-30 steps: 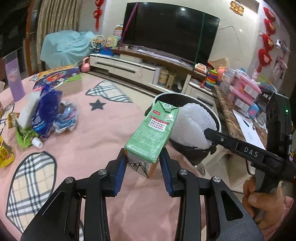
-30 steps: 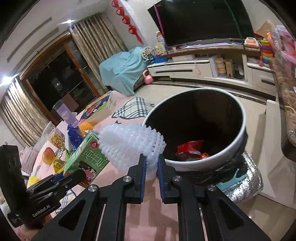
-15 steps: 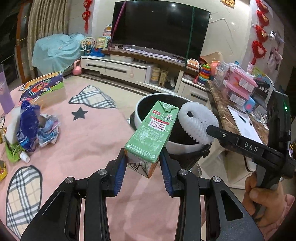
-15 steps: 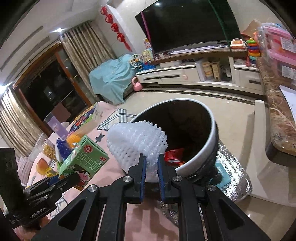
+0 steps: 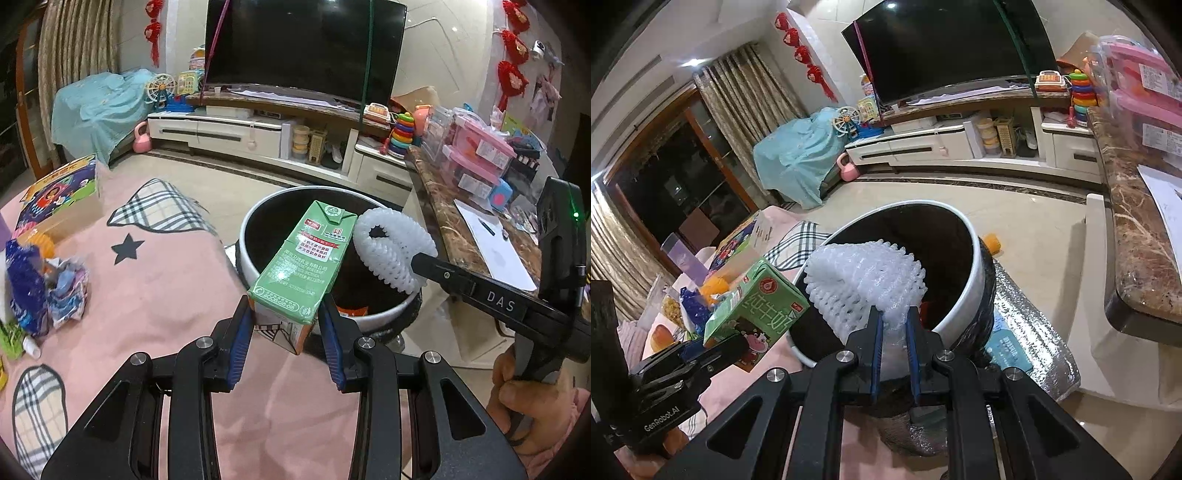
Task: Collect trash
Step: 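Carry the green carton and white foam mesh over the trash bin with both tools, then open both tools to drop the carton and foam mesh into the bin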
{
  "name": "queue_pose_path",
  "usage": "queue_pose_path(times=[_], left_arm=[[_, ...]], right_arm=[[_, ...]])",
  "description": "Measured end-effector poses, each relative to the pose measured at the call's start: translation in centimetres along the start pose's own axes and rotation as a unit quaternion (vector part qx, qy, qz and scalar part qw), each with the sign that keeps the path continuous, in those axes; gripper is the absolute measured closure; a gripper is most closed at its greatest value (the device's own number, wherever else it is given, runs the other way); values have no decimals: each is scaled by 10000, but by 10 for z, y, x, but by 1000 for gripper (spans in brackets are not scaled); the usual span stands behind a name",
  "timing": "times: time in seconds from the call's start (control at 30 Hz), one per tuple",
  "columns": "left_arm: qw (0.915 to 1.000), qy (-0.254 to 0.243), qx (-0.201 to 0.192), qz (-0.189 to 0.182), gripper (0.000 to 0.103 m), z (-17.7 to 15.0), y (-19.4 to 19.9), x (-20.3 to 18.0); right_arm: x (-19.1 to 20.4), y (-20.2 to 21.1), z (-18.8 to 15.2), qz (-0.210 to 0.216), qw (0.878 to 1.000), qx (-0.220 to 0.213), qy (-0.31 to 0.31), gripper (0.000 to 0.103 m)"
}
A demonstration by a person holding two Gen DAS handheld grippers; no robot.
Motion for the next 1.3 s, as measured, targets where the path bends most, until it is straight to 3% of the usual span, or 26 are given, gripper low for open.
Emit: queue_pose_path(times=[0.37, 1.0, 1.07, 1.3], left_arm=[[9996, -258, 73, -2, 69, 14, -20, -13], [9993, -222, 311, 6, 68, 21, -45, -15], [9993, -214, 301, -7, 68, 22, -45, -16], [9998, -78, 177, 27, 52, 21, -33, -11]], right_arm=[[-7, -10, 9, -98, 9999, 25, 40, 91], [-10, -26, 13, -199, 9996, 196, 22, 86], [-10, -26, 14, -223, 9995, 201, 41, 84], [-10, -20, 19, -219, 9997, 53, -7, 52]])
Point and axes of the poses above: each gripper's, at about its wrist camera, not at the fingertips, and y roughly against the way its jaws point, x to its left, z to its top, the point moved 4 cm from there along -y, roughly the way its jaws point, and after that the axes turned 4 degrees about -x, right-handed, at the moved point
